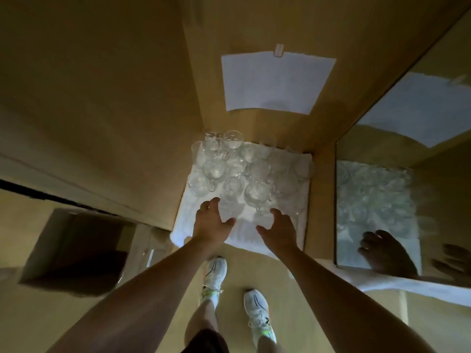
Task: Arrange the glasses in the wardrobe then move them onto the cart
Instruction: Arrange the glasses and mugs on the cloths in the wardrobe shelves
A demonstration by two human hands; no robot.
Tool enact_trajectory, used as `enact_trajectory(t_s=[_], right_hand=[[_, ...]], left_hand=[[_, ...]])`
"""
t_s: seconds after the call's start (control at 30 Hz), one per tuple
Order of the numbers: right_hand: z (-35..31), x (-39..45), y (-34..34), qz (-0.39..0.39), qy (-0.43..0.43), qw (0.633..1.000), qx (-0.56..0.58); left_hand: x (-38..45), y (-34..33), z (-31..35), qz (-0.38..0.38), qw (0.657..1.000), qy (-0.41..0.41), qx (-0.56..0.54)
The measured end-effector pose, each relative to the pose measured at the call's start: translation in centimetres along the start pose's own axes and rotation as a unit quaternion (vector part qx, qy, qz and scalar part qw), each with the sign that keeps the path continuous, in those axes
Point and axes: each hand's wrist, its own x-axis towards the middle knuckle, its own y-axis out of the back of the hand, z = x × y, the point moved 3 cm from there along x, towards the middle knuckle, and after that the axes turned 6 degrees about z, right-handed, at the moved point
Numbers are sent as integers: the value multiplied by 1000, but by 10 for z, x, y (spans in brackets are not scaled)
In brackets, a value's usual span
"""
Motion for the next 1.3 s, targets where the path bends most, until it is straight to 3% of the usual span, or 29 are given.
enact_trajectory(t_s=[0.33,0.5,0.83,1.3], right_hand=[[16,57,-63,35,-123,988,89],[28,97,-90,44,-136,986,86],[45,143,-130,31,-176,976,128],[59,155,-141,-2,-213,960,183]], left_hand=[[74,-41,-35,0,999,2,-50],[103,-78,-46,-18,997,18,-67],[148,-119,-49,41,994,17,-96],[166,-130,-55,99,985,4,-142]])
